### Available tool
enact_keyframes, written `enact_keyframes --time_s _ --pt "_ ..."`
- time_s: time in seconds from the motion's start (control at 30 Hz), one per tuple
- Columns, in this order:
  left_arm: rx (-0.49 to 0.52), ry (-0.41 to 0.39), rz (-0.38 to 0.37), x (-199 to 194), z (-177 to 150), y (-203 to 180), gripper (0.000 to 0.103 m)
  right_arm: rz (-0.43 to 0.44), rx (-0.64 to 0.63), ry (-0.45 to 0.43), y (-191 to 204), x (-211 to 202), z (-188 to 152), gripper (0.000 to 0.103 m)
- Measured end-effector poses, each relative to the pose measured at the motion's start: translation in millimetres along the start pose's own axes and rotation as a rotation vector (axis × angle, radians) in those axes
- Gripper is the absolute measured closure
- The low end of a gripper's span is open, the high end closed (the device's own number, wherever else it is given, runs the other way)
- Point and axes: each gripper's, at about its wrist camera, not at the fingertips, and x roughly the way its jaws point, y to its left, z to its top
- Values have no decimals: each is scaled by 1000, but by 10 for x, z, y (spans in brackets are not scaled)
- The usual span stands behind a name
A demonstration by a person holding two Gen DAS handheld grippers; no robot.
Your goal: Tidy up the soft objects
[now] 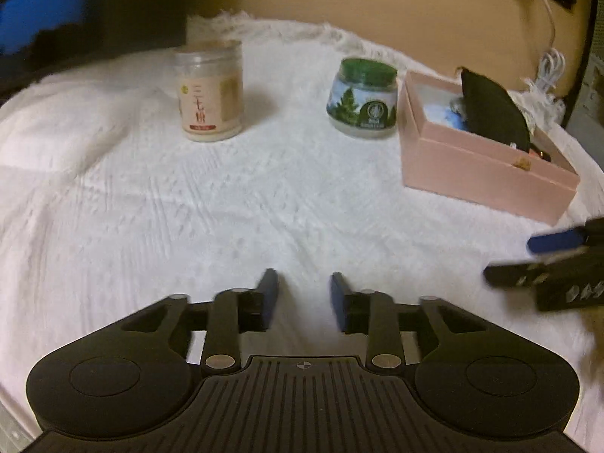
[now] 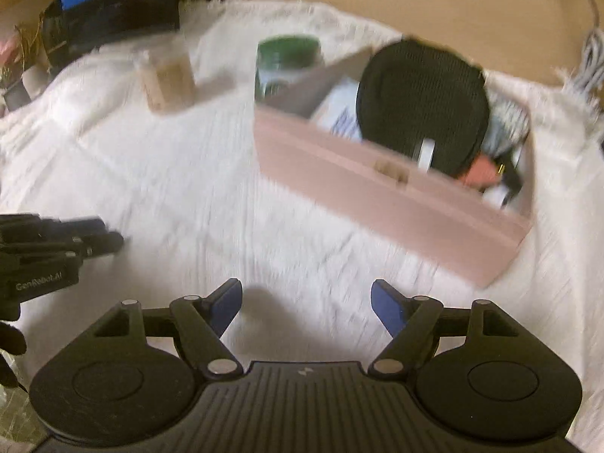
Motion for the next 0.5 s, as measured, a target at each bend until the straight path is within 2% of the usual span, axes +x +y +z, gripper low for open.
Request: enact_keyframes --time_s 0.03,0.13,0.17,0.23,0.3,0.5 --pt "-7 -13 2 -2 -26 -56 45 -12 -18 -11 23 -1 -14 23" --pt "5 -33 12 16 -70 -268 27 -28 -21 -21 18 11 -21 15" --pt "10 -38 20 20 -84 -343 25 -30 -8 -20 -6 22 -25 11" --pt "2 -51 56 22 -111 -414 25 -33 16 -36 -62 23 -71 9" --pt "-37 -64 84 24 -130 -439 25 -67 28 -33 -90 52 -98 0" --pt "-44 -72 136 -5 -177 -527 25 -64 40 -60 -139 28 -165 0"
